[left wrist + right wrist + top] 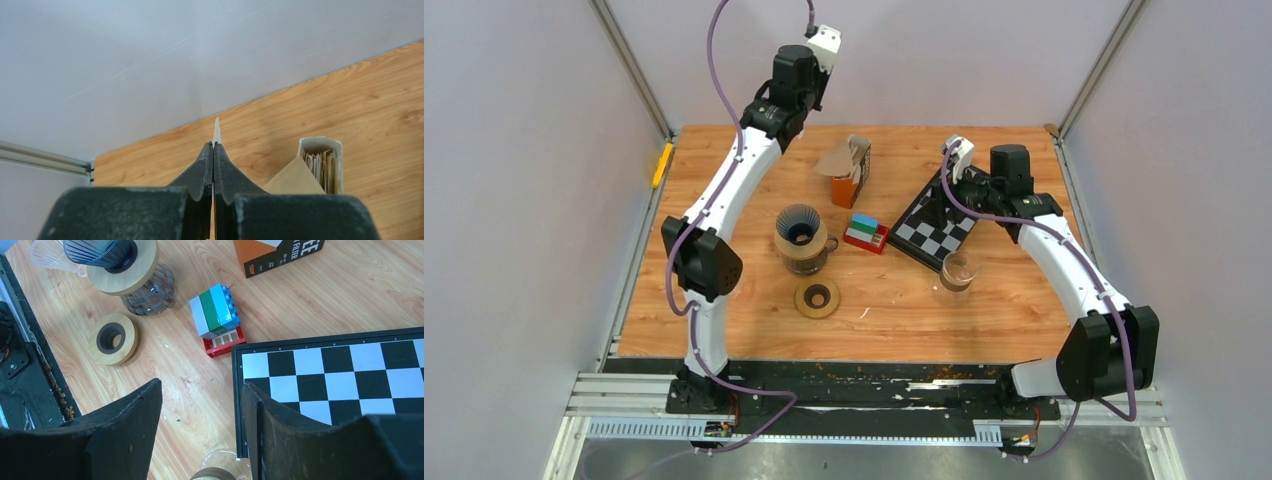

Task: Place the coffee filter in the dripper
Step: Pick up the coffee filter from the coffee filter holder.

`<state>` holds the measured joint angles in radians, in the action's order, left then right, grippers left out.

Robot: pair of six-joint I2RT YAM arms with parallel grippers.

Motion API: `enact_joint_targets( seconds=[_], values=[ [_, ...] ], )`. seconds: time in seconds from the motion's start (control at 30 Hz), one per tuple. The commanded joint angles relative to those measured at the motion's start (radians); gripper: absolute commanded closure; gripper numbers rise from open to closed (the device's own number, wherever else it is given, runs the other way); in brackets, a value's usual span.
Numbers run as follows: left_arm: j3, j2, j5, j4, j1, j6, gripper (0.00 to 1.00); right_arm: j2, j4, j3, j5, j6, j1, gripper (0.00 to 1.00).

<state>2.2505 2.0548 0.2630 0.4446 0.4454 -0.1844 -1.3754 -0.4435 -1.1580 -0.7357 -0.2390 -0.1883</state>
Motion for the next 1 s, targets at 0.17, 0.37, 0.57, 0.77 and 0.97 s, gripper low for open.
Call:
enact_joint_targets(
  seconds=[0.17, 0.37, 0.57, 0.77, 0.97],
  values=[
    [-0.079, -0.134, -0.036, -0.028, 0.004, -0.03, 1.0, -0.006, 0.028, 0.001, -0.034, -0.02, 0.003, 0.4],
    [-0.179, -0.22, -0.22, 0.04, 0.004, 0.045, 1.0, -0.005, 0.026, -0.004, -0.045, -0.019, 0.003, 0.4],
    [-0.278, -0.34, -0.472, 0.047, 0.004, 0.122, 1.0, 0.019, 0.014, -0.031, -0.092, -0.021, 0.003, 0.39],
    [-0.356, -0.418, -0.72, 0.033, 0.004, 0.193, 1.0, 0.068, 0.011, -0.063, -0.144, -0.04, 0.003, 0.34],
    [-0.421, -0.471, -0.959, 0.006, 0.004, 0.266, 1.0, 0.141, -0.022, -0.124, -0.193, -0.084, 0.003, 0.21]
  ],
)
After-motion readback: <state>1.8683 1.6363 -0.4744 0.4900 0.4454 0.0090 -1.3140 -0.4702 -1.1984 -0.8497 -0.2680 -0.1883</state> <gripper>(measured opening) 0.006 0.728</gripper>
